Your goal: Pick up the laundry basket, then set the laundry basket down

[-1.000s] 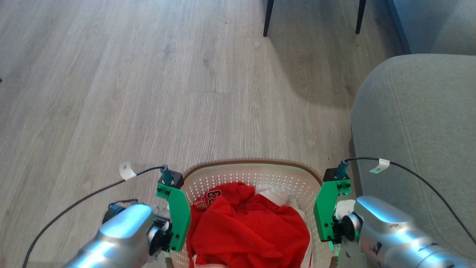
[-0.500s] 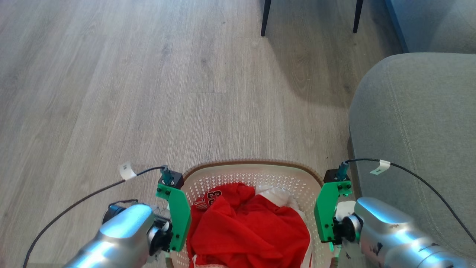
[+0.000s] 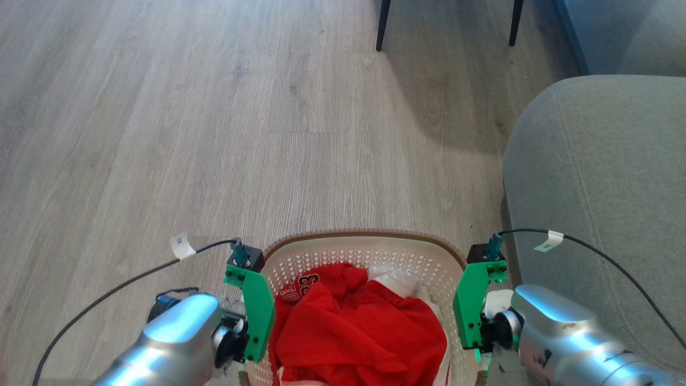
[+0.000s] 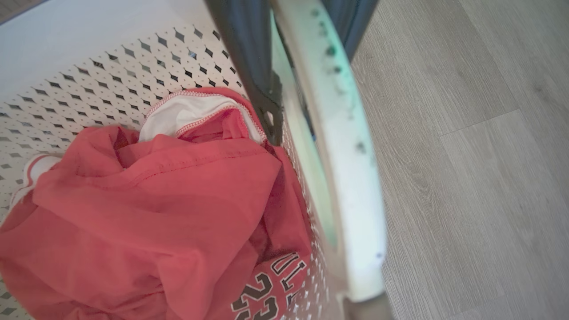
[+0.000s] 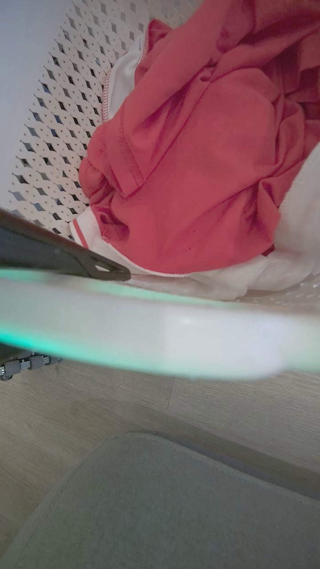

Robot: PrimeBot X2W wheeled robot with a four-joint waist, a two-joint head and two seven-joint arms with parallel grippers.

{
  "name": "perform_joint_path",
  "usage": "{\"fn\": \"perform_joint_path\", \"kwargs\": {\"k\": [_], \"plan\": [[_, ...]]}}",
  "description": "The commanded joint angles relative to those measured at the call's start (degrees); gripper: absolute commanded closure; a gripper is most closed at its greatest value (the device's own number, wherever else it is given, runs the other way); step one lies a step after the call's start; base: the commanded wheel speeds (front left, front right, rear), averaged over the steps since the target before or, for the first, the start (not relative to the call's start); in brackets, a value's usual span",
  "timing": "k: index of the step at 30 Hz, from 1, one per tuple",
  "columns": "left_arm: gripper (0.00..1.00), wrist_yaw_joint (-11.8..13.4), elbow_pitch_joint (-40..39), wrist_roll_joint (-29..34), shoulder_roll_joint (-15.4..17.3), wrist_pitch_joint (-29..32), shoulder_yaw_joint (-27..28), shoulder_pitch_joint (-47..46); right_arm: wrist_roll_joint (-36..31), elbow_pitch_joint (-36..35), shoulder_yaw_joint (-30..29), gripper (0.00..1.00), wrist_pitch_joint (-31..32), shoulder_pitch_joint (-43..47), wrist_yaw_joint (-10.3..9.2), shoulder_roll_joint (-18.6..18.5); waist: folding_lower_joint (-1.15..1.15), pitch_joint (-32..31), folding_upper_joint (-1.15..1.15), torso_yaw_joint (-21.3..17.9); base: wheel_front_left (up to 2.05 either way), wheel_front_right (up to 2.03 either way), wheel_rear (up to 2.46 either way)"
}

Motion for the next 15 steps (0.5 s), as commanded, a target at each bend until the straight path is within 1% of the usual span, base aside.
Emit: {"fn": "perform_joint_path", "kwargs": {"k": [1, 15], "plan": [[1.0, -1.4, -2.2, 0.3, -1.0, 0.0, 0.2, -2.2, 0.2, -2.2, 0.3, 1.0, -1.1, -3.3, 0.44, 1.4, 0.0, 0.0, 0.0, 0.0, 0.0, 0.0, 0.0], [1.0, -1.4, -1.8, 0.0, -1.0, -0.3, 0.2, -2.4, 1.2, -1.8, 1.5, 1.0, -1.4, -3.8, 0.44, 1.2, 0.0, 0.0, 0.0, -0.1, 0.0, 0.0, 0.0]]}}
